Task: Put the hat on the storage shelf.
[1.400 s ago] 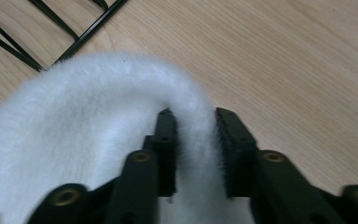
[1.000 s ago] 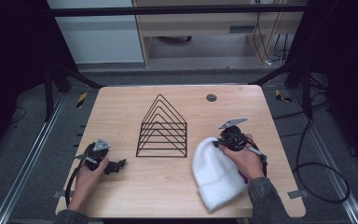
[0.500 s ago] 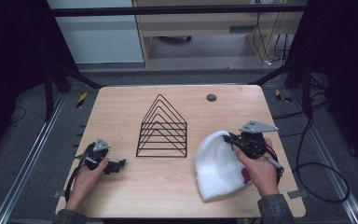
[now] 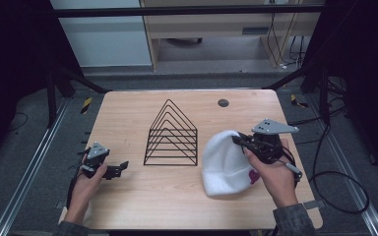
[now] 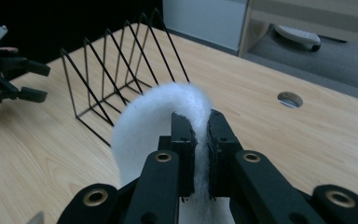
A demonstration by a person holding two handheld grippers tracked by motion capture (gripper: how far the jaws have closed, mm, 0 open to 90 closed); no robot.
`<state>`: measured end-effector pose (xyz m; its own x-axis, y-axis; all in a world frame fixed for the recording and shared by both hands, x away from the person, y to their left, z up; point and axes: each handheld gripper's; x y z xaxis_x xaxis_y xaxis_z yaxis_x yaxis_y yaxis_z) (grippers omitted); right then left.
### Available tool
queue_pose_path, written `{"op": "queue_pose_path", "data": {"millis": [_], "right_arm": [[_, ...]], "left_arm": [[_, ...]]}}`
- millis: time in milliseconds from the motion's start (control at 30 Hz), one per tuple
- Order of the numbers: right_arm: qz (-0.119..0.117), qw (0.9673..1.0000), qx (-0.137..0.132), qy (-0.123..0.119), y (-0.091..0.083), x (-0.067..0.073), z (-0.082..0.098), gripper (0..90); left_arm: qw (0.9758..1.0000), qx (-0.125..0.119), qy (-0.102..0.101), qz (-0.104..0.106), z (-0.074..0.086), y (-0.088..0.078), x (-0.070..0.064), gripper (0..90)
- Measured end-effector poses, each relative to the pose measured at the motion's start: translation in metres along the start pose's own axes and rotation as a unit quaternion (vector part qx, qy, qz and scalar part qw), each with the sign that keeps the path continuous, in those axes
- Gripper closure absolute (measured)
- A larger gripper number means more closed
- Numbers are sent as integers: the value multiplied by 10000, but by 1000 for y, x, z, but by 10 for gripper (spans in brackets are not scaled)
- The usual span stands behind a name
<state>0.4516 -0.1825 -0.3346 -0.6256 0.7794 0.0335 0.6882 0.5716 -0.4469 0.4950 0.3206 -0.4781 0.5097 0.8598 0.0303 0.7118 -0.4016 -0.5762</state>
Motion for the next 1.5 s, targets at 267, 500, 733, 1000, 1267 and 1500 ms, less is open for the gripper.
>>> {"op": "queue_pose_path", "data": {"millis": [267, 500, 733, 1000, 1267, 1500], "right_arm": [[-89, 9998, -184, -60, -8, 3, -19, 839], [-1, 9993, -369, -61, -18, -1, -32, 839], [232, 9985, -468, -141, -25, -6, -64, 839], [404, 9967, -654, -253, -28, -5, -102, 839], [540, 9937, -937, -293, -11, 1, -142, 839], [545, 9923, -1061, -339, 0, 8, -166, 839]], "left_arm": [[9991, -377, -165, 73, -11, -13, -6, 61], [9975, -633, -14, 298, -42, -25, -27, 57], [9943, -745, 569, 508, -98, -41, -51, 49], [9918, -814, 802, 575, -134, -51, -54, 50], [9893, -955, 865, 680, -159, -49, -53, 61], [9861, -1033, 1059, 751, -174, -57, -60, 65]]}}
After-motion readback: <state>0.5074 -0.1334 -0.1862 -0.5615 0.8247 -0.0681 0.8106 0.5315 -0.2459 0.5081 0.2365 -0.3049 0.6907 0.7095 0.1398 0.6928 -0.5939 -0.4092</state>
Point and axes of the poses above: each handheld gripper's, and its own axes: y roughly forward along the jaws, z roughly out of its underside, x roughly to its left, and after that the axes turned 2 degrees about -z, right-handed
